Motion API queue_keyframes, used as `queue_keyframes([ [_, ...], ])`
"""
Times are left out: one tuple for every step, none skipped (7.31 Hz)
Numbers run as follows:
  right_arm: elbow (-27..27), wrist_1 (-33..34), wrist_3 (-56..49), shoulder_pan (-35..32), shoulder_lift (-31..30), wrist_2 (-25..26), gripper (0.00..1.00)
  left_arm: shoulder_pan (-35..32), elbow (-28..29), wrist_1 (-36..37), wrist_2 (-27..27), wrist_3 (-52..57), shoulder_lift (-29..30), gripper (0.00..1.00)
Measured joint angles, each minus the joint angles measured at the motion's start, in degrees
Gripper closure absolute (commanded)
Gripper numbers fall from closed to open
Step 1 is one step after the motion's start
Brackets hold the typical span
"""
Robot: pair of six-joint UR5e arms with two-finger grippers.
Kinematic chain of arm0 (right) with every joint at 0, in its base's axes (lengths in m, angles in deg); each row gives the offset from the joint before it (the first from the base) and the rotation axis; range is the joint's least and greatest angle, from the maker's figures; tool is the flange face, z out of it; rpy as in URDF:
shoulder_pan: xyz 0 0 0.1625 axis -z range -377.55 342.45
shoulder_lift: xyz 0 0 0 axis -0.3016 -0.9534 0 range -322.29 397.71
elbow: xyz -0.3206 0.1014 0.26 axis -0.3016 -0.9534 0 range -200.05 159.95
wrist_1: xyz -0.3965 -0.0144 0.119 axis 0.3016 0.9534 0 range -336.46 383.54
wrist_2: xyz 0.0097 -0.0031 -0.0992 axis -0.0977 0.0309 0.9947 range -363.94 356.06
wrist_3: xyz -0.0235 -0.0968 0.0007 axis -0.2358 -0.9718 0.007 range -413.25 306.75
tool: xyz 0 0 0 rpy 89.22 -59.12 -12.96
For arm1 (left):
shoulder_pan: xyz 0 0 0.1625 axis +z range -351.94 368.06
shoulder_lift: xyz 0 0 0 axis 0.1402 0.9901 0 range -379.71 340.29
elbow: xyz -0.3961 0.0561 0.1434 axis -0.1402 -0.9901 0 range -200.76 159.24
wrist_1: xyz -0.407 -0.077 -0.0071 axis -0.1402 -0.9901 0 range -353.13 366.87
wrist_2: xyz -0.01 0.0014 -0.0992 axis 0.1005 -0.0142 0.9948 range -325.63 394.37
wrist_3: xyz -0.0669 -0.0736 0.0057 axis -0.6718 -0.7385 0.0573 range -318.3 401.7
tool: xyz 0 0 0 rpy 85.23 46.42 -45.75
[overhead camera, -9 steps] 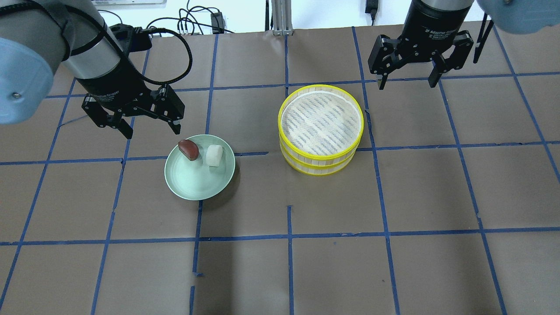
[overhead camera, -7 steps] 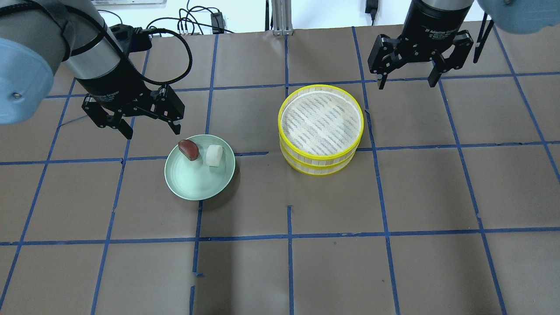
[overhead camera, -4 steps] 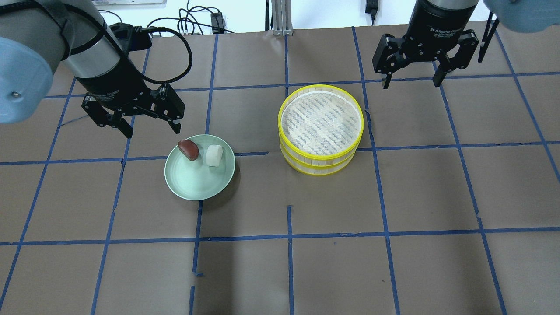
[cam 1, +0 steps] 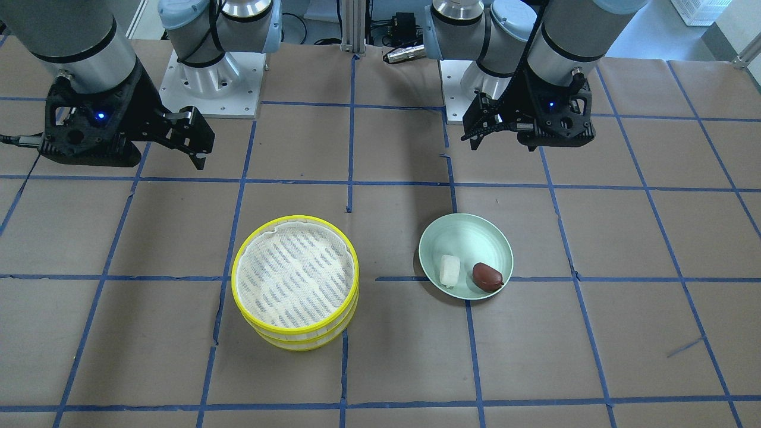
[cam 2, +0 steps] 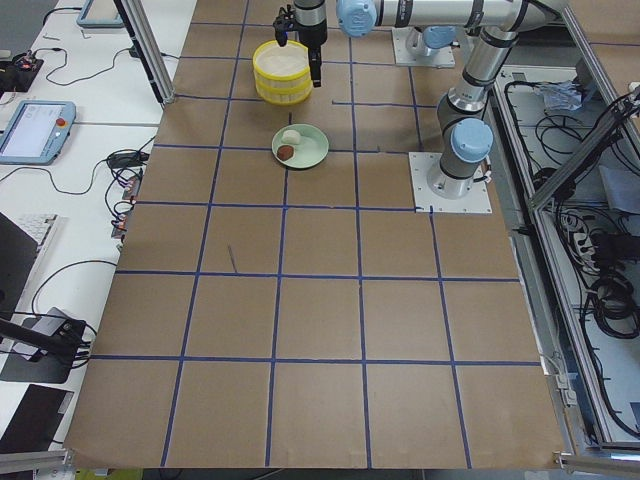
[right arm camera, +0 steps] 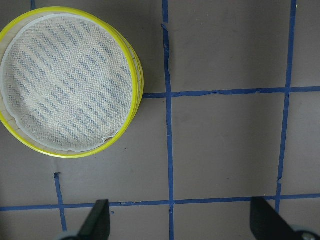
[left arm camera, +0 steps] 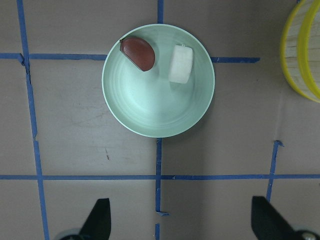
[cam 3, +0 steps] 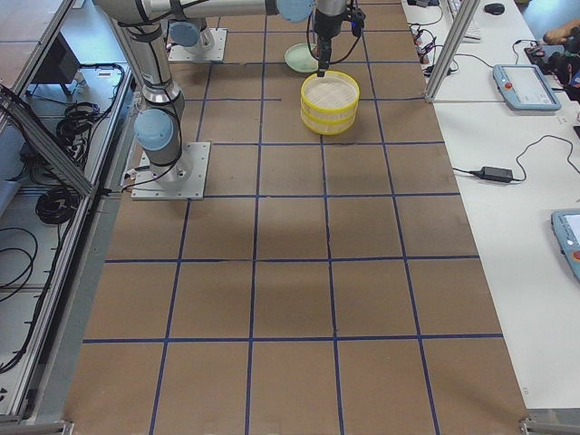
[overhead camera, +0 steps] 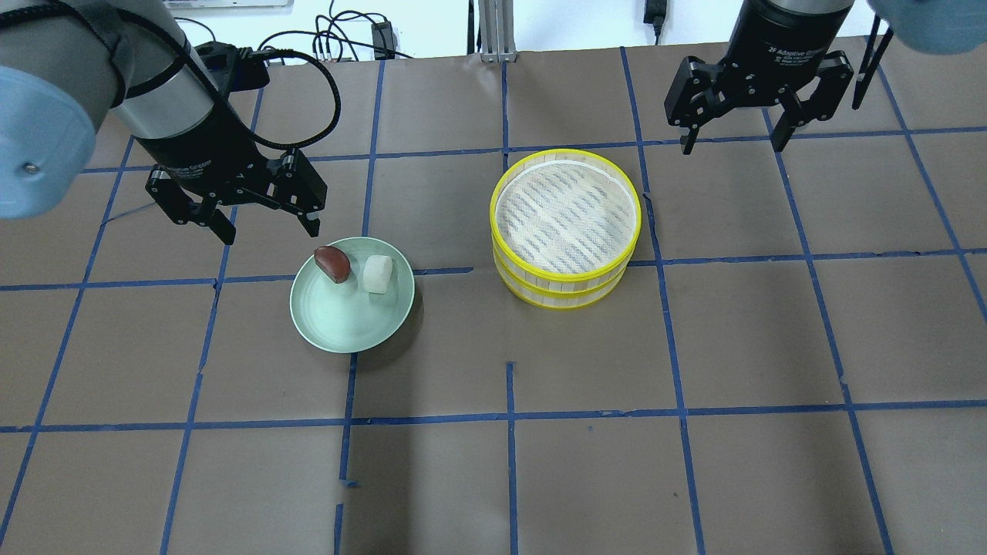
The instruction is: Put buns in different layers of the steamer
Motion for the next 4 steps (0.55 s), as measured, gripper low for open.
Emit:
queue_keyframes([
  [0.19, 0.27, 0.07, 0.11, 0.23, -0.04, 0.0, -0.03, -0.4, 0.24, 0.0, -0.17, 0.46, 0.0],
  [1.0, 1.93, -0.01, 0.0, 1.27, -0.12, 0.0, -0.04, -1.46, 2.03, -0.07, -0.22, 1.52, 0.0],
  [2.62, 6.36, 0.0, -0.24, 3.44, -0.19, 0.0, -0.03, -3.16, 5.41, -0.3, -0.14, 2.85, 0.0],
  [4.25, 11.89, 0.23, -0.91, 6.13, -0.2, 0.0, 0.04, -4.7, 7.88, -0.57, -0.04, 3.87, 0.0],
])
